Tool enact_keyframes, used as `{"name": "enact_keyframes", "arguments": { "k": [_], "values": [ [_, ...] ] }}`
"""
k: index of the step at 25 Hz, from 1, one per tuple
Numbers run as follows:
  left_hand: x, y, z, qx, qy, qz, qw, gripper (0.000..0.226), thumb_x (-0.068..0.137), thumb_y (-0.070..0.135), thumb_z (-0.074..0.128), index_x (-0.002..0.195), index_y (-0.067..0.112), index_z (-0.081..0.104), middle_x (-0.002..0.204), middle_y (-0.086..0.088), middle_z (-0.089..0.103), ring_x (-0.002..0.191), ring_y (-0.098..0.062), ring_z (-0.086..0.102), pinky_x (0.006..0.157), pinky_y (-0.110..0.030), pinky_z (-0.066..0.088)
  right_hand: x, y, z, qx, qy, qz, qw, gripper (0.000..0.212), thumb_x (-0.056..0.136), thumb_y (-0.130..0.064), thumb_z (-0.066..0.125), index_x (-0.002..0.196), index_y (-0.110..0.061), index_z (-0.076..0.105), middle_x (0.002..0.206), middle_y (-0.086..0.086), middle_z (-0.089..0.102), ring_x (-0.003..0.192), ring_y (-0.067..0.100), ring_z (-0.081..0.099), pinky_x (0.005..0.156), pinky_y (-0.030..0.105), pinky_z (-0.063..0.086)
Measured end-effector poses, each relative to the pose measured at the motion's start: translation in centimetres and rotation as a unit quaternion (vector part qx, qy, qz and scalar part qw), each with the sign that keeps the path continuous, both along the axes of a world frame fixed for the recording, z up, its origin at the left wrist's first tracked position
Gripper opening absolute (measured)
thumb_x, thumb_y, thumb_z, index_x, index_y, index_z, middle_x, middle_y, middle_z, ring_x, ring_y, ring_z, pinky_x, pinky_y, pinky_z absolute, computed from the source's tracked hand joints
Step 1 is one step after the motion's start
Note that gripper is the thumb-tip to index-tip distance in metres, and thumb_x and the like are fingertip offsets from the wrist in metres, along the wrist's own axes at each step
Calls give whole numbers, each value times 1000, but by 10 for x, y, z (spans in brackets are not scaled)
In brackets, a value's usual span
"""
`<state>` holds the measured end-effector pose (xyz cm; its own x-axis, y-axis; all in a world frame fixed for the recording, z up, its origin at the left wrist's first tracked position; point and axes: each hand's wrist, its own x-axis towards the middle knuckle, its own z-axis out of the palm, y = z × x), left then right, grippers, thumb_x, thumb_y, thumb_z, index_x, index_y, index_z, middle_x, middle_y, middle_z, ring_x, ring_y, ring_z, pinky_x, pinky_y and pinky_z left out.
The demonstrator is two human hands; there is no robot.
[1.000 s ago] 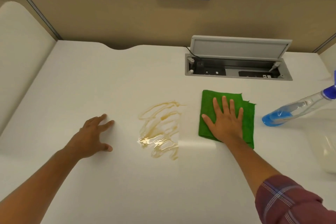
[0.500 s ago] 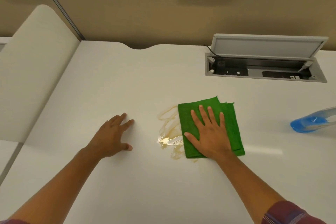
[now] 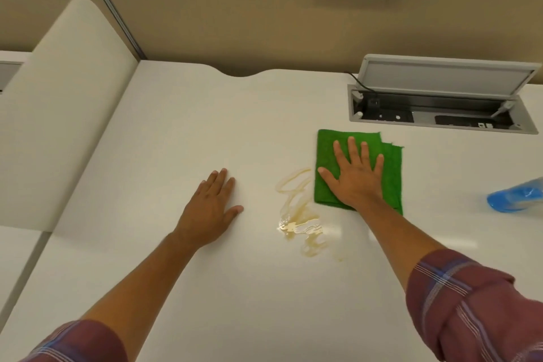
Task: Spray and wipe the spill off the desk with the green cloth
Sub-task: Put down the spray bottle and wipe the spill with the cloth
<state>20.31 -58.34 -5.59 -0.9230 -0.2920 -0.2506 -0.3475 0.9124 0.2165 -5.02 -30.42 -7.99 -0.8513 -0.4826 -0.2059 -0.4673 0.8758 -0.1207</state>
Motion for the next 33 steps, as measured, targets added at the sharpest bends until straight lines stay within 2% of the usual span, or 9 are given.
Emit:
{"name": "enact_keyframes", "arguments": {
  "k": [3, 5, 8, 11, 18, 24, 27, 29, 33],
  "values": [
    [2, -5, -4, -6, 9, -3, 1000, 90, 96, 71, 16, 166, 15, 22, 177, -7, 8, 164, -26, 6, 133, -42, 10, 35, -49, 0, -5, -1, 77, 997, 90, 94, -86, 9, 169, -38, 0, 181, 5, -4, 166, 36, -5, 127, 72, -2],
    [4, -6, -9, -14, 12, -10, 1000, 91, 95, 71, 14, 166, 14, 23, 176, -9, 11, 164, -28, 9, 133, -44, 12, 66, -55, -4, -9, 2, 114, 993, 88, 96, -85, 13, 170, -37, 3, 180, 5, -1, 166, 35, -2, 128, 71, -2],
    [8, -4, -13, -22, 10, -14, 1000, 88, 97, 69, 12, 167, 14, 18, 177, -9, 8, 164, -28, 7, 133, -44, 10, 106, -22, -15, -31, 33, 153, 987, 86, 98, -84, 21, 170, -37, 12, 180, 4, 10, 166, 34, 10, 128, 71, 6],
    [7, -3, -14, -18, 13, -13, 1000, 88, 97, 67, 10, 167, 14, 15, 177, -9, 4, 164, -28, 3, 133, -42, 5, 106, 21, -20, -23, 48, 120, 991, 87, 97, -85, 21, 170, -39, 9, 180, 2, 9, 165, 32, 10, 128, 70, 10],
    [3, -6, -14, -1, 13, -4, 1000, 76, 106, 57, 36, 167, 15, 17, 177, -8, 3, 164, -26, 2, 133, -41, 4, 40, -32, -6, 7, 2, 0, 1000, 94, 91, -90, 7, 169, -38, 1, 181, 4, -2, 166, 36, -3, 127, 73, 2],
    [5, -11, -13, -14, 12, -14, 1000, 77, 106, 59, 35, 167, 15, 17, 177, -9, 6, 164, -27, 5, 132, -42, 8, 120, -103, -3, -23, 4, 102, 995, 91, 94, -87, 18, 170, -37, 9, 180, 6, 7, 166, 37, 3, 126, 73, 0],
    [6, -14, -13, -9, 8, -24, 1000, 75, 107, 56, 34, 167, 16, 14, 177, -8, 5, 164, -27, 4, 132, -42, 8, 175, -82, -10, -51, 29, 144, 988, 87, 96, -84, 26, 169, -36, 19, 179, 6, 16, 165, 36, 13, 126, 73, 7],
    [6, -16, -13, -8, 7, -29, 1000, 74, 107, 54, 34, 167, 17, 13, 177, -8, 4, 164, -26, 3, 133, -42, 8, 199, -43, -19, -55, 46, 147, 987, 87, 97, -85, 29, 169, -38, 18, 180, 4, 15, 165, 34, 13, 126, 72, 9],
    [5, -16, -14, 0, 9, -25, 1000, 72, 108, 51, 36, 167, 17, 14, 178, -6, 3, 164, -25, 3, 133, -42, 8, 181, 29, -19, -13, 56, 63, 996, 90, 96, -87, 27, 170, -38, 12, 180, 3, 13, 165, 32, 12, 127, 71, 11]
  ]
}}
